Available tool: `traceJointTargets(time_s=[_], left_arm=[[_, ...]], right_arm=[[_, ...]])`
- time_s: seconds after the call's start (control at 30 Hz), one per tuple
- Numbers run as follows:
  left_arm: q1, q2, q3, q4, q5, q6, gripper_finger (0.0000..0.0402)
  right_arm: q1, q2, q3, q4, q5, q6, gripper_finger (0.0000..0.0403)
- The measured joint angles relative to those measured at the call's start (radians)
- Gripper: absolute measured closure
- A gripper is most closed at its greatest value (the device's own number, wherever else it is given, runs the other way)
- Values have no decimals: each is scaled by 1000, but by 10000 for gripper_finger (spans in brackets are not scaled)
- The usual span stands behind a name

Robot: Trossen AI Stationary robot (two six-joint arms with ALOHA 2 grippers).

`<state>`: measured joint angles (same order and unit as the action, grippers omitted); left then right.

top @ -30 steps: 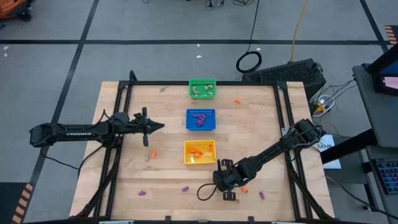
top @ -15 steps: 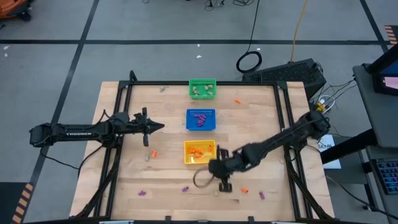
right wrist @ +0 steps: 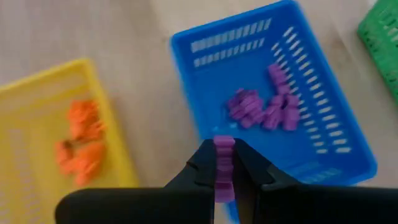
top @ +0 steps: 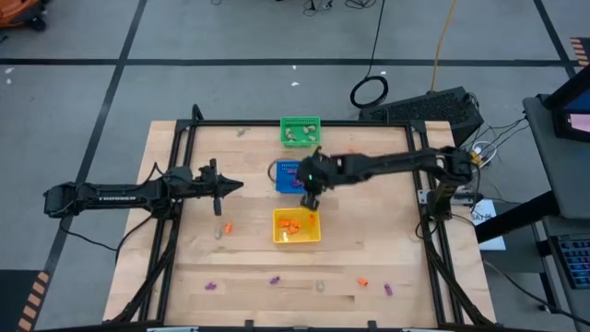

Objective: Sort Halloween decoration
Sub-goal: Put the purple skeleton toy into the blue bin

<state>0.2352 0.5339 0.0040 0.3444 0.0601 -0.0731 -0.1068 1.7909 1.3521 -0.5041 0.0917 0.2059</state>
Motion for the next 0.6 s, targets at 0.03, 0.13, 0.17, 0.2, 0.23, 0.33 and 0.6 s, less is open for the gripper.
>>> traceJointTargets(time_s=[0.03,0.13,0.17,0.2,0.23,0.33,0.6], left_arm=[[0,2,0,1,0,0,401],[0,9,0,-1,0,0,401],[0,9,0,-5,-1,-1,401],[0,10,0,-8,-1,-1,401],[0,10,0,-9,-1,-1,401],[0,12,0,-28,-11,-19,401],[0,11,0,-47,-28,-54,401]], right_arm=[[-26,12,0,16,-18,-12,395],[-80,51,0,50,-43,-42,395],[-93,64,0,53,-43,-54,395],[-105,74,0,60,-44,-63,395],[-117,81,0,65,-45,-68,395],[-142,108,0,71,-48,-82,394],[-174,179,0,98,-95,-85,376]])
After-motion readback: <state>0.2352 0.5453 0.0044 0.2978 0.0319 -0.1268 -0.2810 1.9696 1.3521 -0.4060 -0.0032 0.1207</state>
